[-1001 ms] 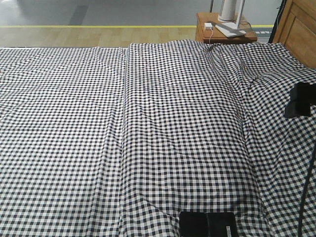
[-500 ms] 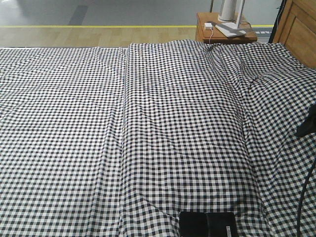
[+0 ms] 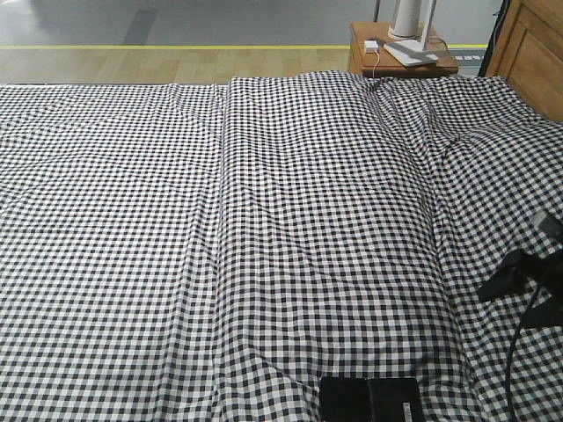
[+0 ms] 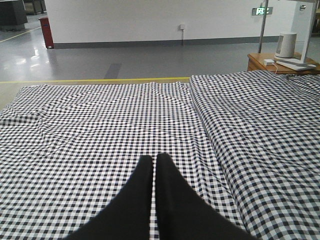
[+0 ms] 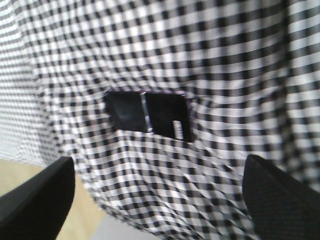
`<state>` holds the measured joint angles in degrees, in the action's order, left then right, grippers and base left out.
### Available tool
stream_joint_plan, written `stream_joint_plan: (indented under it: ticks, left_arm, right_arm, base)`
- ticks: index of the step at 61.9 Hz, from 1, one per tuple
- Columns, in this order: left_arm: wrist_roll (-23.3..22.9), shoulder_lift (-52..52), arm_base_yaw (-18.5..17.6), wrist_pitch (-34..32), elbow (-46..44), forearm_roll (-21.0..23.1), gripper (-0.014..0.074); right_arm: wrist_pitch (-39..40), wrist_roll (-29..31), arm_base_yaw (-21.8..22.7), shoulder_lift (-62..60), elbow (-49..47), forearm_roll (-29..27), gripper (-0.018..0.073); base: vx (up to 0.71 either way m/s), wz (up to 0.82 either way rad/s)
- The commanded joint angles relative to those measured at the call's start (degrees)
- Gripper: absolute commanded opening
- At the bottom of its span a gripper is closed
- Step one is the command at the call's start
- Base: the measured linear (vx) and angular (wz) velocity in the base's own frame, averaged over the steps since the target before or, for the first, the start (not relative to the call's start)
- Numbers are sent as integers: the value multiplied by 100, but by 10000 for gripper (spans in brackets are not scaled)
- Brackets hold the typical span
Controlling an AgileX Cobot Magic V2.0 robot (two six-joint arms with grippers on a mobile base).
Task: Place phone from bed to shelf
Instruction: 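Move the right gripper down toward the black phone on the sheet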
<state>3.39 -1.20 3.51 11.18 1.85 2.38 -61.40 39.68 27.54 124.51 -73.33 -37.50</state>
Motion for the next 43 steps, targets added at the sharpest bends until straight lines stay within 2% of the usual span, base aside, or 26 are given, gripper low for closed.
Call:
stream_joint_plan:
  ticks: [1, 13, 43]
  left_arm:
    - [0, -39, 2, -416, 41, 54, 1]
    - [0, -39, 2, -416, 41, 54, 1]
    - [0, -39, 2, -416, 41, 54, 1]
  right_arm:
    - [-314, 528, 35, 35, -134, -663, 631]
    - [-547, 1285, 35, 671, -134, -1313, 625]
    - [-556, 1914, 35, 2087, -134, -1454, 612]
  base:
    - [0, 0]
    - [0, 0]
    - [0, 0]
